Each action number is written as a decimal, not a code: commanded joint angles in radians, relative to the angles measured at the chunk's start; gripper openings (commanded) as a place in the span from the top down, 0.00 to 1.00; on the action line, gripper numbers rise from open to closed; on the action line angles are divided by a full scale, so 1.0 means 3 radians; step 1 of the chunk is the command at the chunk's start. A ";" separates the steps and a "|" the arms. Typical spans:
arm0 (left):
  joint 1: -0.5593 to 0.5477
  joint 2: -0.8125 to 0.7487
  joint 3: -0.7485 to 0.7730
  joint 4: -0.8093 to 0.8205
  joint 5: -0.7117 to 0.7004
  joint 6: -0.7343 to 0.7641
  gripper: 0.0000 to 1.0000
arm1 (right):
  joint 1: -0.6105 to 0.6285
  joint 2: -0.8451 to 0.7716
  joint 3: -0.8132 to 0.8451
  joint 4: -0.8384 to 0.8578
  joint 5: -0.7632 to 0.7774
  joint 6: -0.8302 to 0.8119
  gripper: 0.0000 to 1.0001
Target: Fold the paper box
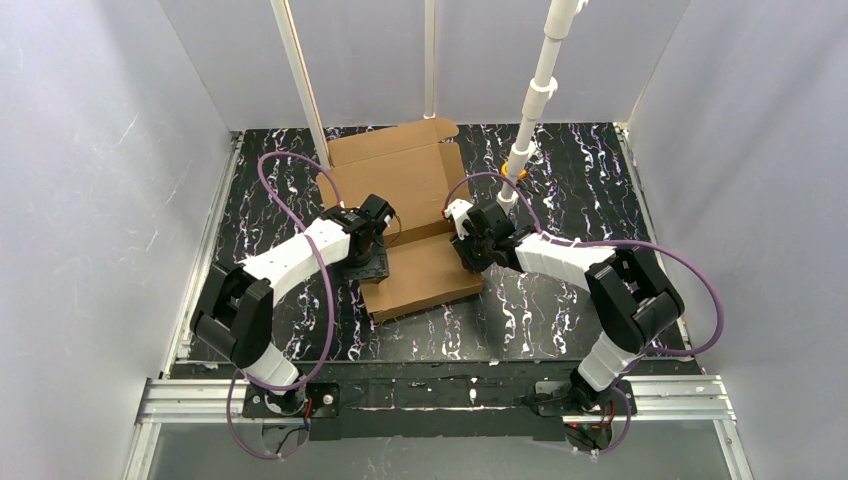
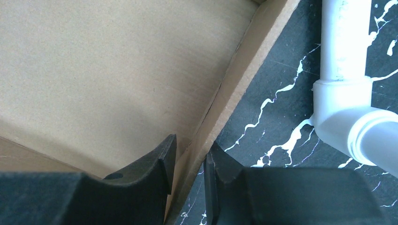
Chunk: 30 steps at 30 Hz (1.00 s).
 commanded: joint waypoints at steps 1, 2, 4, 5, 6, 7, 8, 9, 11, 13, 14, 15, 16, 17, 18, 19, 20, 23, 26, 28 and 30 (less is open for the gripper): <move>-0.0007 -0.0004 -0.0042 0.0139 0.0023 -0.0015 0.36 | 0.0060 0.0096 0.0084 -0.0040 -0.0171 -0.0013 0.66; 0.0001 0.0001 -0.0062 0.0166 0.0027 -0.0036 0.36 | 0.0060 0.0091 0.0084 -0.0040 -0.0171 -0.0018 0.66; 0.0019 -0.0006 -0.0102 0.0246 0.0037 -0.0073 0.37 | 0.0057 0.0088 0.0081 -0.0040 -0.0176 -0.0019 0.66; 0.0026 -0.0016 -0.0122 0.0281 0.0040 -0.0096 0.37 | 0.0058 0.0087 0.0083 -0.0042 -0.0176 -0.0019 0.66; 0.0032 -0.0033 -0.0151 0.0324 0.0052 -0.0110 0.37 | 0.0059 0.0086 0.0084 -0.0045 -0.0176 -0.0017 0.66; 0.0037 -0.0052 -0.0174 0.0368 0.0057 -0.0125 0.38 | 0.0060 0.0085 0.0088 -0.0045 -0.0180 -0.0019 0.66; 0.0042 -0.0061 -0.0197 0.0390 0.0042 -0.0148 0.40 | 0.0060 0.0085 0.0089 -0.0048 -0.0181 -0.0019 0.66; 0.0043 -0.0072 -0.0213 0.0409 0.0019 -0.0172 0.43 | 0.0060 0.0084 0.0089 -0.0051 -0.0181 -0.0019 0.66; 0.0055 -0.0058 -0.0233 0.0408 0.0001 -0.0208 0.47 | 0.0060 0.0080 0.0088 -0.0050 -0.0185 -0.0019 0.66; 0.0066 -0.0014 -0.0230 0.0386 0.0004 -0.0216 0.50 | 0.0060 0.0080 0.0089 -0.0053 -0.0186 -0.0019 0.66; 0.0068 0.0003 -0.0232 0.0374 -0.0002 -0.0221 0.55 | 0.0058 0.0076 0.0089 -0.0050 -0.0186 -0.0019 0.66; 0.0070 0.0014 -0.0232 0.0355 -0.0013 -0.0226 0.59 | 0.0057 0.0075 0.0089 -0.0051 -0.0186 -0.0019 0.66; 0.0068 0.0016 -0.0238 0.0339 -0.0026 -0.0240 0.63 | 0.0059 0.0078 0.0088 -0.0050 -0.0186 -0.0019 0.66; 0.0068 0.0015 -0.0246 0.0330 -0.0030 -0.0242 0.70 | 0.0060 0.0081 0.0091 -0.0051 -0.0186 -0.0019 0.66; 0.0068 0.0018 -0.0249 0.0318 -0.0031 -0.0241 0.75 | 0.0060 0.0081 0.0092 -0.0055 -0.0186 -0.0019 0.66; 0.0068 0.0014 -0.0256 0.0305 -0.0035 -0.0242 0.78 | 0.0060 0.0080 0.0092 -0.0055 -0.0186 -0.0019 0.66; 0.0068 0.0002 -0.0263 0.0300 -0.0038 -0.0238 0.81 | 0.0064 0.0087 0.0094 -0.0055 -0.0186 -0.0019 0.66; 0.0068 -0.0038 -0.0257 0.0218 -0.0164 -0.0227 0.91 | 0.0062 0.0085 0.0091 -0.0055 -0.0186 -0.0019 0.66; 0.0063 -0.0063 -0.0253 0.0130 -0.0321 -0.0222 0.94 | 0.0063 0.0095 0.0093 -0.0055 -0.0186 -0.0023 0.66; 0.0063 -0.0061 -0.0257 0.0136 -0.0324 -0.0219 0.91 | 0.0066 0.0102 0.0093 -0.0055 -0.0186 -0.0020 0.66; 0.0063 -0.0008 -0.0238 0.0152 -0.0279 -0.0189 0.68 | 0.0069 0.0106 0.0094 -0.0055 -0.0186 -0.0024 0.66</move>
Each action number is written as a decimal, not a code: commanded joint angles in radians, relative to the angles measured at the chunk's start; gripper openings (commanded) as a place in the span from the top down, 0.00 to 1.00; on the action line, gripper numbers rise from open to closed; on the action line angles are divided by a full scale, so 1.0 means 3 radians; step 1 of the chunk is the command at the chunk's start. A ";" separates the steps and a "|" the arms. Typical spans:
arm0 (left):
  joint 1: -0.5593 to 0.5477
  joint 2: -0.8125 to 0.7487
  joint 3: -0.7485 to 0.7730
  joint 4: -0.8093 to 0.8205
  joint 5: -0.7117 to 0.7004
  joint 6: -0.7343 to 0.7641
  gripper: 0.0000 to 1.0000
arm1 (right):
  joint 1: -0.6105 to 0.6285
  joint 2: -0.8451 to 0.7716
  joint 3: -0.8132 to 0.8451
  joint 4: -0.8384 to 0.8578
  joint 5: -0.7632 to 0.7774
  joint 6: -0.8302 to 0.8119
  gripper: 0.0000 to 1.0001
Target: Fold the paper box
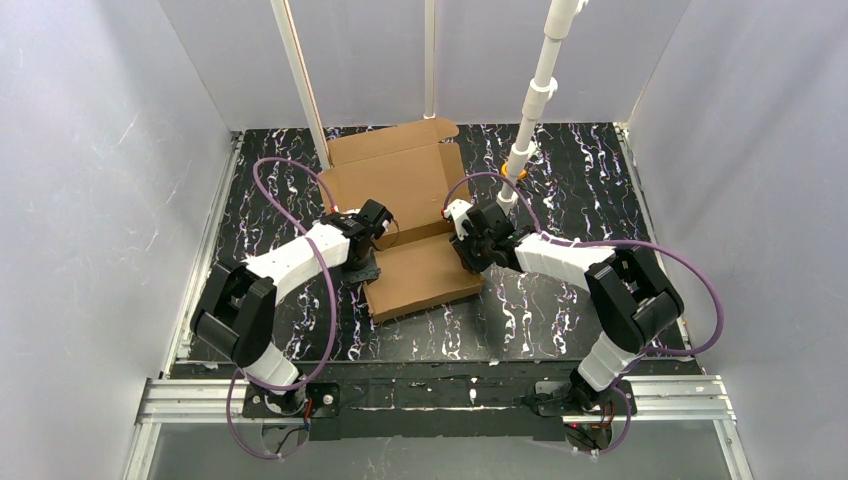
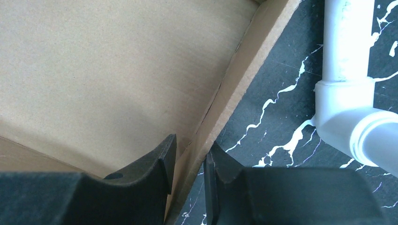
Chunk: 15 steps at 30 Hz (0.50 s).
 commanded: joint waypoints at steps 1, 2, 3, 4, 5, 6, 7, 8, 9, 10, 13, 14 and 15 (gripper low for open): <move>0.0006 0.0017 -0.0004 -0.0157 -0.0151 0.0030 0.65 | 0.0061 0.0104 0.0089 -0.0048 -0.0184 -0.0024 0.66; 0.0006 0.0055 0.0013 -0.0146 -0.0139 0.0041 0.64 | 0.0060 0.0104 0.0086 -0.0048 -0.0184 -0.0024 0.66; 0.0006 0.0109 0.0033 -0.0143 -0.0141 0.0045 0.64 | 0.0061 0.0104 0.0088 -0.0048 -0.0180 -0.0027 0.66; 0.0010 0.0156 0.0057 -0.0145 -0.0152 0.0047 0.64 | 0.0061 0.0104 0.0086 -0.0048 -0.0179 -0.0029 0.66; 0.0011 0.0199 0.0079 -0.0147 -0.0164 0.0047 0.65 | 0.0061 0.0100 0.0088 -0.0048 -0.0179 -0.0029 0.66; 0.0011 0.0232 0.0098 -0.0149 -0.0175 0.0046 0.73 | 0.0061 0.0099 0.0086 -0.0048 -0.0179 -0.0028 0.66; 0.0012 0.0264 0.0122 -0.0148 -0.0179 0.0051 0.92 | 0.0058 0.0096 0.0086 -0.0048 -0.0179 -0.0029 0.66; 0.0014 0.0285 0.0135 -0.0146 -0.0193 0.0051 1.00 | 0.0061 0.0095 0.0088 -0.0048 -0.0179 -0.0029 0.66; 0.0012 0.0299 0.0135 -0.0146 -0.0201 0.0047 1.00 | 0.0058 0.0095 0.0089 -0.0048 -0.0181 -0.0029 0.66; 0.0014 0.0303 0.0135 -0.0147 -0.0202 0.0036 1.00 | 0.0061 0.0094 0.0086 -0.0048 -0.0186 -0.0029 0.66; 0.0011 0.0282 0.0127 -0.0145 -0.0192 0.0024 1.00 | 0.0065 0.0090 0.0089 -0.0053 -0.0196 -0.0024 0.66; 0.0011 0.0266 0.0115 -0.0140 -0.0177 0.0026 1.00 | 0.0066 0.0089 0.0093 -0.0053 -0.0201 -0.0024 0.66; 0.0011 0.0244 0.0104 -0.0138 -0.0162 0.0042 1.00 | 0.0066 0.0085 0.0093 -0.0057 -0.0208 -0.0027 0.66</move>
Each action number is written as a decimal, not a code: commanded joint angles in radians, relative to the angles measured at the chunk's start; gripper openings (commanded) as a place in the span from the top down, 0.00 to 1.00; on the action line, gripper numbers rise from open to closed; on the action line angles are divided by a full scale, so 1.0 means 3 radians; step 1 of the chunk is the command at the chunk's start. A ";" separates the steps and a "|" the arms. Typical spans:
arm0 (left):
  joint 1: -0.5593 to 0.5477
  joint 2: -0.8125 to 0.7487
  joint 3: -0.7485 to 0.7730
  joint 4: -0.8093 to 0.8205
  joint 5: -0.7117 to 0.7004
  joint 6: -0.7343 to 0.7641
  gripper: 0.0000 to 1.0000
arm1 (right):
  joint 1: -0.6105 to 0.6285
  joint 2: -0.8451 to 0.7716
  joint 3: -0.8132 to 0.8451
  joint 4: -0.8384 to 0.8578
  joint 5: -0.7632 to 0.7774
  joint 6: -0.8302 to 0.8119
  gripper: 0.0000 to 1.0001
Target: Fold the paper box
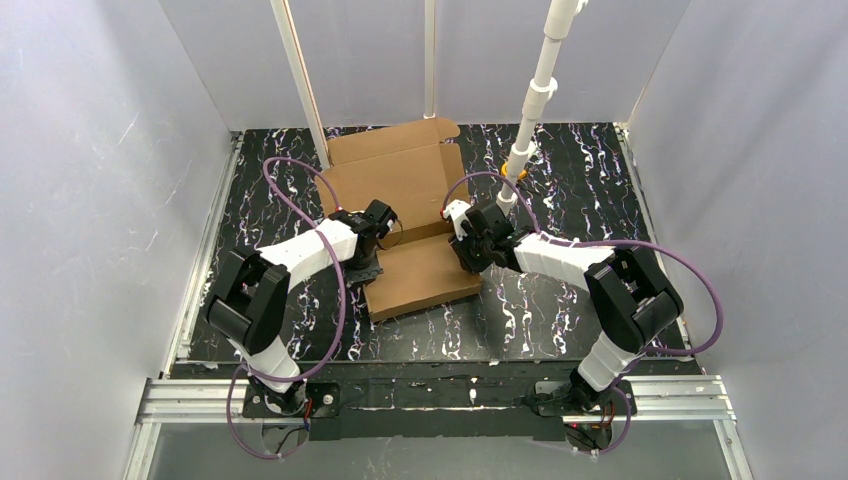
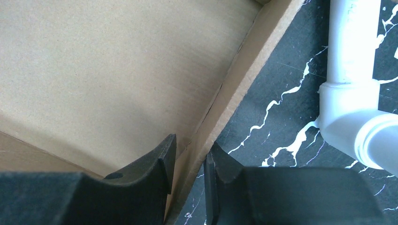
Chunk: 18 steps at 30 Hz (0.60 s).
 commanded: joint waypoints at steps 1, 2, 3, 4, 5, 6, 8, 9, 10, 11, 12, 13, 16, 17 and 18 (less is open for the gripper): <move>0.0011 -0.0071 0.0006 -0.0136 -0.0106 0.0050 1.00 | 0.0046 0.0077 0.0084 -0.0055 -0.0200 -0.0030 0.66; 0.0011 -0.0107 -0.0006 -0.0141 -0.0096 0.0075 0.97 | 0.0049 0.0080 0.0087 -0.0057 -0.0207 -0.0033 0.66; 0.0011 -0.0141 -0.0017 -0.0149 -0.0093 0.0090 0.78 | 0.0051 0.0079 0.0088 -0.0060 -0.0213 -0.0033 0.65; 0.0011 -0.0190 -0.0028 -0.0158 -0.0093 0.0101 0.68 | 0.0050 0.0078 0.0089 -0.0063 -0.0218 -0.0040 0.65; 0.0011 -0.0263 -0.0040 -0.0161 -0.0086 0.0123 0.56 | 0.0055 0.0079 0.0092 -0.0068 -0.0221 -0.0045 0.64; 0.0011 -0.0327 -0.0055 -0.0151 -0.0072 0.0143 0.48 | 0.0058 0.0077 0.0094 -0.0071 -0.0221 -0.0052 0.64; 0.0011 -0.0447 -0.0089 -0.0128 -0.0035 0.0180 0.44 | 0.0058 0.0075 0.0097 -0.0079 -0.0232 -0.0066 0.61; 0.0012 -0.0506 -0.0111 -0.0110 -0.0013 0.0201 0.41 | 0.0056 0.0076 0.0099 -0.0085 -0.0242 -0.0070 0.60; 0.0014 -0.0557 -0.0133 -0.0090 0.0001 0.0223 0.40 | 0.0058 0.0070 0.0105 -0.0092 -0.0246 -0.0076 0.59; 0.0015 -0.0608 -0.0158 -0.0069 0.0008 0.0234 0.39 | 0.0063 0.0068 0.0107 -0.0097 -0.0251 -0.0085 0.59; 0.0016 -0.0649 -0.0186 -0.0050 0.0010 0.0252 0.38 | 0.0064 0.0061 0.0110 -0.0103 -0.0252 -0.0091 0.58; 0.0016 -0.0690 -0.0208 -0.0039 0.0010 0.0267 0.38 | 0.0064 0.0053 0.0111 -0.0108 -0.0252 -0.0098 0.57; 0.0029 -0.0812 -0.0308 0.0029 0.0051 0.0336 0.35 | 0.0062 -0.0003 0.0118 -0.0120 -0.0240 -0.0134 0.53; 0.0035 -0.0865 -0.0350 0.0094 0.0092 0.0378 0.34 | 0.0062 -0.0024 0.0117 -0.0128 -0.0241 -0.0155 0.52; 0.0040 -0.0920 -0.0400 0.0162 0.0146 0.0438 0.30 | 0.0062 -0.0049 0.0121 -0.0137 -0.0244 -0.0185 0.49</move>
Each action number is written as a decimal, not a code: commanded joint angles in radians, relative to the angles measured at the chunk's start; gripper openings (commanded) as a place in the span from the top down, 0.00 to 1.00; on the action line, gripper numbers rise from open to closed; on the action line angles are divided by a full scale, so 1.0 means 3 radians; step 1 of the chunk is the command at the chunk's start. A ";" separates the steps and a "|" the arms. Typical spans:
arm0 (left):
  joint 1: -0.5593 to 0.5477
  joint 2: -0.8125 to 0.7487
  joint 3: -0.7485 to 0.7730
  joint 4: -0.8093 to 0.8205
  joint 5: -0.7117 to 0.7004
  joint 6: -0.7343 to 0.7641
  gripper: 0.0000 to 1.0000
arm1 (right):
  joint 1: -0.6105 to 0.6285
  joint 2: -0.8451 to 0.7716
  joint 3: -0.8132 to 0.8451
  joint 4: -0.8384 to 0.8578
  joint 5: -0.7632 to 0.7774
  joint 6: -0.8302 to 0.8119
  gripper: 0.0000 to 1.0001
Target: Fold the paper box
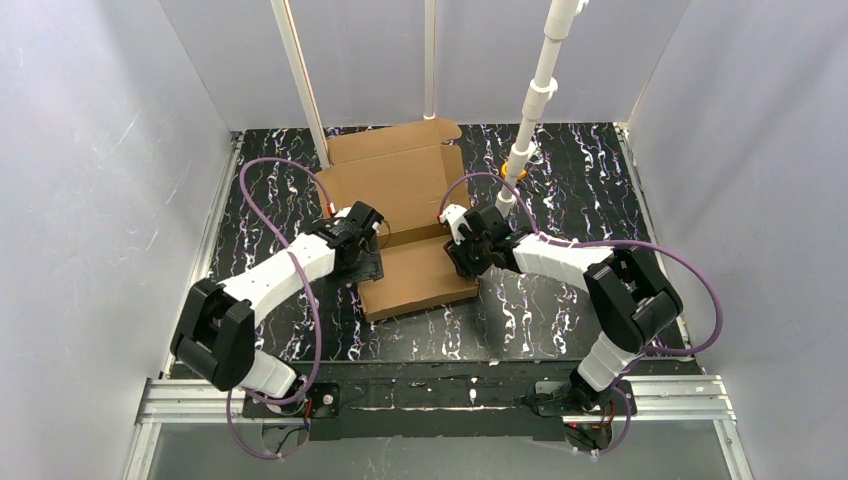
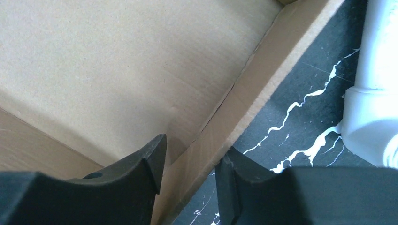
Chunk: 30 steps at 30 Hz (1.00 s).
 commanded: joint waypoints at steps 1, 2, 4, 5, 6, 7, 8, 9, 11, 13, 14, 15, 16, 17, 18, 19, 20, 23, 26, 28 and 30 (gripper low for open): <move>0.0034 -0.0302 -0.0215 0.0181 0.0139 0.0241 0.25 | 0.0032 -0.0074 0.0124 -0.0085 -0.0101 -0.0152 0.48; 0.0040 -0.0379 -0.0266 0.0245 0.0177 0.0319 0.21 | 0.0032 -0.0094 0.0127 -0.0105 -0.0104 -0.0186 0.46; 0.0062 -0.0562 -0.0364 0.0376 0.0245 0.0408 0.15 | 0.0032 -0.0129 0.0134 -0.0141 -0.0109 -0.0262 0.45; 0.0085 -0.0637 -0.0400 0.0418 0.0283 0.0449 0.13 | 0.0031 -0.0148 0.0141 -0.0160 -0.0114 -0.0294 0.44; 0.0103 -0.0703 -0.0426 0.0449 0.0312 0.0492 0.12 | 0.0032 -0.0162 0.0146 -0.0186 -0.0120 -0.0330 0.43; 0.0125 -0.0769 -0.0443 0.0467 0.0334 0.0530 0.10 | 0.0032 -0.0181 0.0160 -0.0220 -0.0125 -0.0377 0.41; 0.0139 -0.0830 -0.0450 0.0479 0.0359 0.0583 0.10 | 0.0032 -0.0202 0.0175 -0.0262 -0.0126 -0.0431 0.36; 0.0148 -0.0897 -0.0457 0.0490 0.0397 0.0644 0.09 | 0.0032 -0.0234 0.0191 -0.0307 -0.0131 -0.0497 0.34; 0.0160 -0.1011 -0.0484 0.0510 0.0439 0.0721 0.03 | 0.0032 -0.0329 0.0186 -0.0350 -0.0110 -0.0592 0.26; 0.0234 -0.1116 -0.0531 0.0567 0.0570 0.0761 0.02 | 0.0032 -0.0440 0.0163 -0.0356 -0.0043 -0.0679 0.24; 0.0273 -0.1160 -0.0556 0.0596 0.0652 0.0768 0.02 | 0.0032 -0.0501 0.0154 -0.0374 -0.0028 -0.0736 0.24; 0.0322 -0.1198 -0.0576 0.0626 0.0729 0.0771 0.02 | 0.0032 -0.0539 0.0157 -0.0402 -0.0021 -0.0789 0.24; 0.0358 -0.1238 -0.0587 0.0634 0.0802 0.0767 0.02 | 0.0032 -0.0592 0.0160 -0.0433 -0.0040 -0.0839 0.24; 0.0401 -0.1281 -0.0595 0.0645 0.0871 0.0760 0.02 | 0.0032 -0.0651 0.0172 -0.0489 -0.0109 -0.0905 0.24; 0.0438 -0.1320 -0.0600 0.0651 0.0924 0.0755 0.02 | 0.0031 -0.0716 0.0183 -0.0548 -0.0173 -0.0987 0.24; 0.0473 -0.1387 -0.0598 0.0654 0.1006 0.0759 0.02 | 0.0032 -0.0794 0.0204 -0.0616 -0.0256 -0.1116 0.25; 0.0514 -0.1449 -0.0586 0.0655 0.1092 0.0776 0.02 | 0.0032 -0.0875 0.0242 -0.0746 -0.0372 -0.1259 0.25; 0.0613 -0.1638 -0.0534 0.0658 0.1238 0.0865 0.02 | 0.0025 -0.1189 0.0394 -0.1305 -0.0704 -0.1838 0.25; 0.0678 -0.1800 -0.0430 0.0608 0.1361 0.0994 0.02 | 0.0016 -0.1506 0.0603 -0.2197 -0.0925 -0.2545 0.24; 0.0695 -0.1913 -0.0392 0.0593 0.1395 0.1109 0.02 | -0.0091 -0.1694 0.0673 -0.2435 -0.0941 -0.2682 0.21; 0.0701 -0.2026 -0.0382 0.0605 0.1442 0.1243 0.02 | -0.0381 -0.1809 0.0646 -0.2521 -0.1074 -0.2674 0.08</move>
